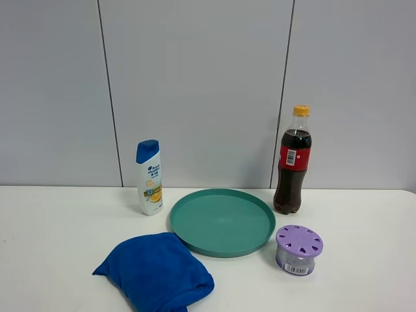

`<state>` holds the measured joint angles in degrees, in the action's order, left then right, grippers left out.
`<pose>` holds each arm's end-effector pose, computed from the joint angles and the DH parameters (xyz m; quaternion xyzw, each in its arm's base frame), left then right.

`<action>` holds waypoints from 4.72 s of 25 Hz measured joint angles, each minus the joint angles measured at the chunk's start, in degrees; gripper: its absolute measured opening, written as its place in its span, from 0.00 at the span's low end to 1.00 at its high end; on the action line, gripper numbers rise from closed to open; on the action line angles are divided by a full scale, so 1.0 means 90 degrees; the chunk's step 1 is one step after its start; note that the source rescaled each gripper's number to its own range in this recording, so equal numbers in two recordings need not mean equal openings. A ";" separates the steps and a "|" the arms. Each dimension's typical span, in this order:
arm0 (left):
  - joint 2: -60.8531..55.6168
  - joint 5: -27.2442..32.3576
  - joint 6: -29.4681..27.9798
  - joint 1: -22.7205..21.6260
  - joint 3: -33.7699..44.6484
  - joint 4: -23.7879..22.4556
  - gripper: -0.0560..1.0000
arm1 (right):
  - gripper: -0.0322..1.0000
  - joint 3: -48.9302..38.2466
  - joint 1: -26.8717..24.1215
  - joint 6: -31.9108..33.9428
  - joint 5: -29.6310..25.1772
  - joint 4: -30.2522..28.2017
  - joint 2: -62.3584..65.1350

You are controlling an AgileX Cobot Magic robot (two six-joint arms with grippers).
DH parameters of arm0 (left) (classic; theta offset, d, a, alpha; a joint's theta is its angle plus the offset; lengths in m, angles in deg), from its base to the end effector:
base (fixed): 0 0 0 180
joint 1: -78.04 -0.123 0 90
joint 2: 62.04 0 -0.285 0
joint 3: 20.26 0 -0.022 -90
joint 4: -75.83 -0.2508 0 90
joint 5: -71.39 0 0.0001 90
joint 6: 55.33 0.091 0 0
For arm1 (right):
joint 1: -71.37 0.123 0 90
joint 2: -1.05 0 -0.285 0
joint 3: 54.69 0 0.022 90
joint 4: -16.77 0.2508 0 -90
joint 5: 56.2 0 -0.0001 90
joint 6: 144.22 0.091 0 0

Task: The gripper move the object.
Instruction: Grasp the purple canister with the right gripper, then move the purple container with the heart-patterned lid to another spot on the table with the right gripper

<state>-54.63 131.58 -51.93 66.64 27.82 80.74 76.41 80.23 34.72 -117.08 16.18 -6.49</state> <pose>-0.0051 -0.0079 0.2807 -0.0572 0.8439 0.0261 0.5329 -0.0047 -0.0016 0.2755 -0.0736 0.8509 0.0302 0.5193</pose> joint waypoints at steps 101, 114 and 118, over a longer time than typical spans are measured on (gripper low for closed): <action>0.0000 0.0000 0.0014 0.0000 0.0000 0.0000 1.00 | 1.00 0.3072 0.1655 -0.0763 0.4741 -0.0621 -1.2113; 0.0000 0.0000 0.0014 0.0000 0.0000 0.0000 1.00 | 0.03 0.3072 0.1655 -0.0657 0.4796 -0.0621 -1.2223; 0.0000 0.0000 0.0014 0.0000 0.0000 0.0000 1.00 | 0.03 0.3072 0.1701 -0.0290 0.4511 -0.0565 -1.1869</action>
<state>-54.63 131.58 -51.80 66.64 27.82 80.74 104.06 95.54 32.12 -76.48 11.09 -113.31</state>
